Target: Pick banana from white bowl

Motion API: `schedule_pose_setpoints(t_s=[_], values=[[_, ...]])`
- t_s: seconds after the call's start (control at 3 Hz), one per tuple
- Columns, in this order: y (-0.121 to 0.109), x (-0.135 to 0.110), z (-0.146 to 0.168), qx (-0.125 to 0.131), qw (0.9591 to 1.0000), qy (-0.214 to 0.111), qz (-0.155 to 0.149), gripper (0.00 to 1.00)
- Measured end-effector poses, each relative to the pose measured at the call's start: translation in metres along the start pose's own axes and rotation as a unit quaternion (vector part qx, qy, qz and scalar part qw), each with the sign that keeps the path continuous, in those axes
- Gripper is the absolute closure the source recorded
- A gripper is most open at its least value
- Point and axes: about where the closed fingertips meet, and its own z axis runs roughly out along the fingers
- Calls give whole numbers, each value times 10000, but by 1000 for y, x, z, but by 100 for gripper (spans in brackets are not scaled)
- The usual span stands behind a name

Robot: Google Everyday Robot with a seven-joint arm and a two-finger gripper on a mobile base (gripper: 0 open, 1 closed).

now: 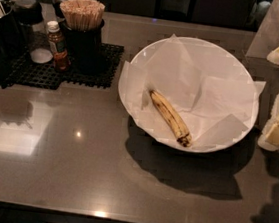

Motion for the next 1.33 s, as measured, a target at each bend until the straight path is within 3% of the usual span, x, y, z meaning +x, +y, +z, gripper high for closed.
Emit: schedule_pose_setpoints(t_s=[0.67, 1.0, 1.33], values=[[0, -5, -4, 33, 9999, -91, -72, 0], [1, -30, -9, -119, 9984, -391, -397, 0], [-2, -56, 0, -494, 9947, -574, -695, 0]])
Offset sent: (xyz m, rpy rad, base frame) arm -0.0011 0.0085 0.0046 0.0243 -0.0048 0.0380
